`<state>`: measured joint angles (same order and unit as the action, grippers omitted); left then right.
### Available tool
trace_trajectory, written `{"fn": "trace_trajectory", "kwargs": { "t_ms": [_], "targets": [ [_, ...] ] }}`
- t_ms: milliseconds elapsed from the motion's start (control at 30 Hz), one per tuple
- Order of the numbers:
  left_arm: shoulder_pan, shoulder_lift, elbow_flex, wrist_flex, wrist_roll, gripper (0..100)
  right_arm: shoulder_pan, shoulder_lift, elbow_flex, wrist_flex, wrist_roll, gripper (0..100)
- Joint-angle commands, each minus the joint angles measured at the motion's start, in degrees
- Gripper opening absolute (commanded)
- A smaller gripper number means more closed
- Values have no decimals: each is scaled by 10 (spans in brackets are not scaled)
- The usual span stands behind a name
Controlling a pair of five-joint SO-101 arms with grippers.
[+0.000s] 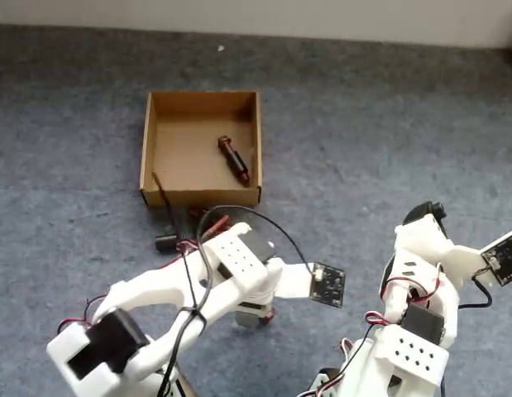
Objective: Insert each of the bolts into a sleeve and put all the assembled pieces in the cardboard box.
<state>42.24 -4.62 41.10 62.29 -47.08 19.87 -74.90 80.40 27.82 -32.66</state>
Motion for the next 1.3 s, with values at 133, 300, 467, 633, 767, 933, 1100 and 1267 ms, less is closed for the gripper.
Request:
{"fn": "trace_trajectory", "kwargs": {
  "t_ms": [133,300,467,633,767,933,1100,1267],
  "targets": [
    [30,77,-65,4,-3,269,7,-15,-13,-14,-5,5],
    [34,89,-72,3,-1,190,7,-15,-13,-14,-5,5],
    [32,89,-71,4,-1,33,7,-15,-13,-14,-5,5],
    [29,85,-75,3,55,5,6,-15,-13,-14,-5,5],
    [29,85,-99,6,100,5,6,-15,-12,-14,-5,5],
    [7,84,-143,6,144,5,6,-15,-11,-14,-5,5],
    [-36,72,-182,19,183,5,3,-15,-11,-14,-5,5],
    [-73,-47,-187,31,228,5,1,-15,-12,-12,-4,5]
  ]
}}
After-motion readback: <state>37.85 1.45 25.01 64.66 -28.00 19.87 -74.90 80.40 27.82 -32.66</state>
